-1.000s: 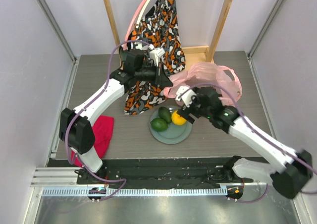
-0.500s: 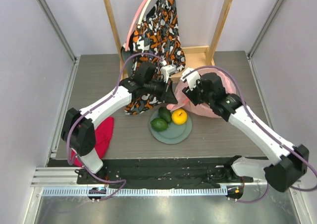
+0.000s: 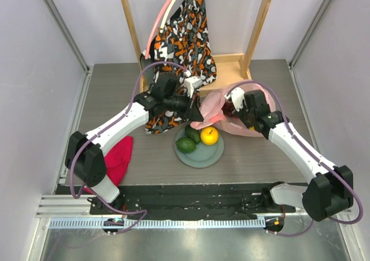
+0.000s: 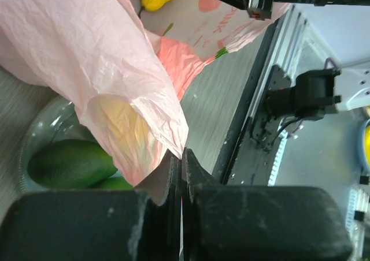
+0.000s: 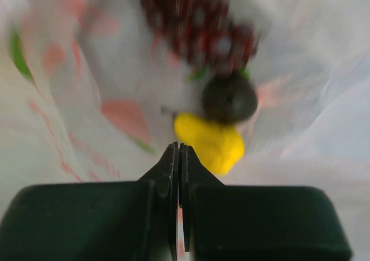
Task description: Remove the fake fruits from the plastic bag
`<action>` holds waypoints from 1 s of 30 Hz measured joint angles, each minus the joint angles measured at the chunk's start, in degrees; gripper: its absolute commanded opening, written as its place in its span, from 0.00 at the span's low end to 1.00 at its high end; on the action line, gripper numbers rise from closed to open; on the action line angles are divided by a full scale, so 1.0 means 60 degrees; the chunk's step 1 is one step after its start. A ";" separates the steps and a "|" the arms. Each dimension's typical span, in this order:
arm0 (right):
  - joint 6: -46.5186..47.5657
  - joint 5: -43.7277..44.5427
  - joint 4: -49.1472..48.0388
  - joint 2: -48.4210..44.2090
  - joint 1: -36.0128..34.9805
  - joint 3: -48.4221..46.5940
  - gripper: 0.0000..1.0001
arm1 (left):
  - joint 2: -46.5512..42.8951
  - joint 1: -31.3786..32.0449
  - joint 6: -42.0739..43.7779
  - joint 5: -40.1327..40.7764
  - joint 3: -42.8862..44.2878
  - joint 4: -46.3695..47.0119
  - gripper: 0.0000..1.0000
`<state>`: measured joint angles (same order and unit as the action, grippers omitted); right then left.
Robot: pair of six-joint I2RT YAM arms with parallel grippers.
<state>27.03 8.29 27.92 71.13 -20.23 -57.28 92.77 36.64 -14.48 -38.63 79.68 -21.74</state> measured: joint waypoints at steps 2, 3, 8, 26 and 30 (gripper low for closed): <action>0.0204 0.0135 0.0506 -0.0248 0.0178 0.0579 0.01 | 0.0000 0.0011 0.0255 0.0087 -0.0025 -0.0219 0.00; 0.0310 0.0259 0.0882 -0.0382 0.0306 0.0892 0.01 | 0.0000 0.0029 0.0386 0.0157 -0.0025 -0.0364 0.00; 0.0678 0.0969 0.2259 -0.0444 0.0590 0.1628 0.01 | -0.0011 0.0175 0.0827 0.0652 -0.0120 -0.0816 0.00; 0.1341 0.2124 0.2973 0.1024 0.3129 0.0984 0.29 | -0.0073 0.1730 0.1566 0.3490 -0.1464 -0.0994 0.00; 0.0816 0.1071 0.3034 0.1432 0.3195 -0.0266 0.34 | -0.0040 0.1902 0.1628 0.3690 -0.1377 -0.1009 0.00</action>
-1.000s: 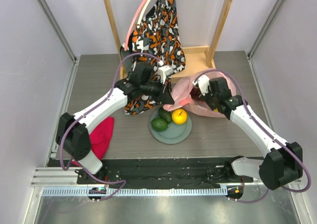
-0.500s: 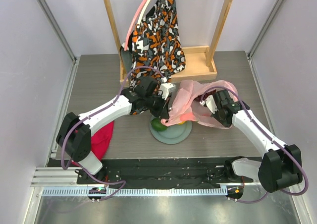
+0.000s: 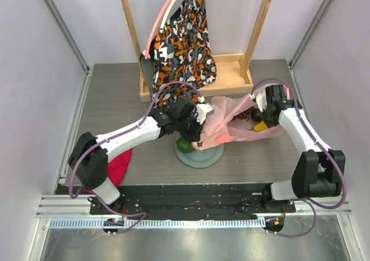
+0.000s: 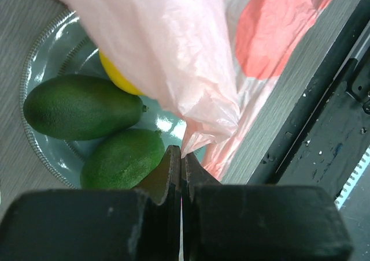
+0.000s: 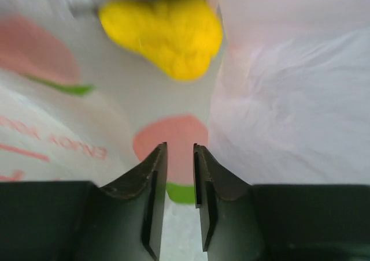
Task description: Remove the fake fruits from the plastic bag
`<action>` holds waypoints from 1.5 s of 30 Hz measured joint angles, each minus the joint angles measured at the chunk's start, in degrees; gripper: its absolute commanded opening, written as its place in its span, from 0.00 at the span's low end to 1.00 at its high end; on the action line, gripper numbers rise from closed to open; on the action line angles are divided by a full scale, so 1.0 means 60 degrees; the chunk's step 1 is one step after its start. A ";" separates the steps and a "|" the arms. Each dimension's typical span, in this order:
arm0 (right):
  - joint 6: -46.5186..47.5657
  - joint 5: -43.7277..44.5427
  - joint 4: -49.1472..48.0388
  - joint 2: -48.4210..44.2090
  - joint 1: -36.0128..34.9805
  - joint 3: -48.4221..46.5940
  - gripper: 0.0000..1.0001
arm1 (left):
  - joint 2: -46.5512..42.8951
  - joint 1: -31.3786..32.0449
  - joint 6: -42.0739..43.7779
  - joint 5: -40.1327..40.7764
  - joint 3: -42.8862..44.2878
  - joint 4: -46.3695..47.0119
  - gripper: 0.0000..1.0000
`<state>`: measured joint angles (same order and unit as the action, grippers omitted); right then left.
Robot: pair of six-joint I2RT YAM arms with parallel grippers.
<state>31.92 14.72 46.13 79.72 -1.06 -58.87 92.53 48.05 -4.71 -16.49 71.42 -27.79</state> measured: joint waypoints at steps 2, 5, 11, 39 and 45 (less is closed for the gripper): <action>-0.0375 -0.0506 -0.0051 0.0080 -0.0025 -0.0619 0.36 | 0.0058 0.0062 0.0051 0.0004 0.0135 -0.0011 0.00; -0.0783 -0.0965 -0.0255 0.0219 -0.0036 -0.1020 0.45 | 0.0124 0.0098 0.0076 -0.0015 0.0317 -0.0015 0.00; -0.1035 -0.1545 -0.0433 0.1177 -0.0036 -0.0998 0.62 | 0.0270 0.0113 0.0076 -0.0182 0.0583 -0.0029 0.00; 0.1541 -0.2426 -0.3064 0.0732 -0.0044 0.0608 0.08 | 0.0714 0.0113 0.0120 -0.0357 0.1096 -0.0372 0.00; 0.1107 -0.4666 -0.1421 -0.1657 -0.0069 -0.0965 0.05 | 0.1024 0.0113 0.0127 -0.0346 0.1781 -0.0423 0.00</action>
<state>38.57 -13.28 37.60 69.78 -1.48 -64.66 98.67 48.73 -3.95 -18.57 82.11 -30.33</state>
